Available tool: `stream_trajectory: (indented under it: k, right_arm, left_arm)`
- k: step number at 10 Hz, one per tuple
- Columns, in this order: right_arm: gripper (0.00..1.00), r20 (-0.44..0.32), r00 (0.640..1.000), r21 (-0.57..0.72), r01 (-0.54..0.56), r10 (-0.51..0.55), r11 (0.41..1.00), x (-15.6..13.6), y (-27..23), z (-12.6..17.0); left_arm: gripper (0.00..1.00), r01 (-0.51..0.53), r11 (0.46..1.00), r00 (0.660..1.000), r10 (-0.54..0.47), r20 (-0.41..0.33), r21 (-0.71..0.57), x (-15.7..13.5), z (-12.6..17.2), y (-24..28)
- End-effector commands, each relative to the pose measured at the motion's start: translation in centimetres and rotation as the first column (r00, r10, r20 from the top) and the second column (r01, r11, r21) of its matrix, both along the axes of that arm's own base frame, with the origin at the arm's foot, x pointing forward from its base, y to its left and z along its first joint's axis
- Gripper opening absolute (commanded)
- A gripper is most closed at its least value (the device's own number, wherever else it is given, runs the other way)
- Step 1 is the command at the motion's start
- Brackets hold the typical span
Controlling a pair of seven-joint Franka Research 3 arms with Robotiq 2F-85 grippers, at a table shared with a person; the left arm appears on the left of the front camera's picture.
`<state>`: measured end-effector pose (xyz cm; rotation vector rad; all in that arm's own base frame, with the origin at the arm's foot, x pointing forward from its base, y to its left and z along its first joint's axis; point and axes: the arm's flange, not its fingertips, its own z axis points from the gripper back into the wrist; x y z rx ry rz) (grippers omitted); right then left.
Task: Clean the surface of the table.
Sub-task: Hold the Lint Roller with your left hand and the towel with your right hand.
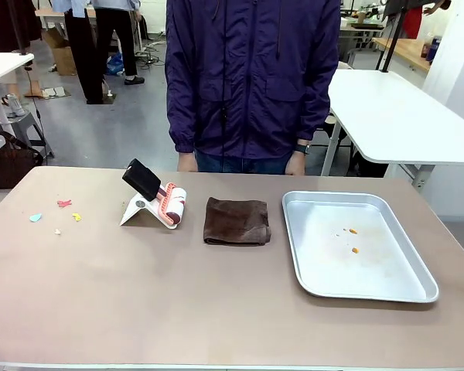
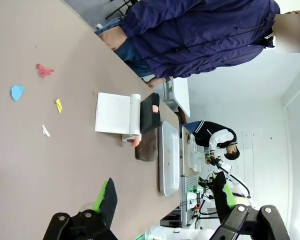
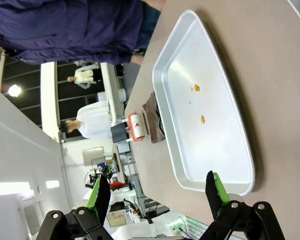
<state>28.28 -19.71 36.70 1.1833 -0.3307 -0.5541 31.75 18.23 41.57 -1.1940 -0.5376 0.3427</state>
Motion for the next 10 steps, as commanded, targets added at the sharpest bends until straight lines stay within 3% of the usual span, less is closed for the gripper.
stream_trajectory:
  k: [1,3,4,6,7,9,10]
  right_arm:
    - [1.00,0.015,0.997,-0.097,0.071,-0.070,0.993,0.5,2.6,0.9]
    - [1.00,0.058,0.990,-0.259,0.142,-0.131,0.955,1.4,7.7,3.4]
    - [1.00,0.091,0.991,-0.329,0.122,-0.097,0.936,2.1,10.4,4.7]
    - [1.00,0.117,0.987,-0.462,-0.046,0.112,0.886,5.2,16.8,7.3]
    - [1.00,0.117,0.966,-0.543,-0.133,0.232,0.829,7.5,21.1,8.9]
    - [1.00,0.075,0.907,-0.617,-0.284,0.414,0.734,11.2,28.4,10.1]
    - [1.00,0.051,0.890,-0.651,-0.315,0.453,0.691,12.3,32.0,9.9]
  left_arm:
    - [1.00,0.003,1.000,1.000,-0.002,0.028,-0.007,0.4,0.6,0.4]
    - [1.00,0.036,0.999,0.997,-0.037,0.070,0.017,1.6,2.7,0.3]
    - [1.00,0.064,0.997,0.993,-0.067,0.094,0.037,2.6,3.9,-0.4]
    - [1.00,0.243,0.957,0.964,-0.257,0.071,0.161,6.0,5.8,-3.2]
    - [1.00,0.321,0.923,0.940,-0.338,0.048,0.210,8.3,6.8,-5.2]
    - [1.00,0.360,0.875,0.926,-0.377,-0.012,0.324,11.7,8.0,-9.0]
    - [1.00,0.393,0.845,0.913,-0.407,-0.042,0.363,13.0,8.1,-10.9]
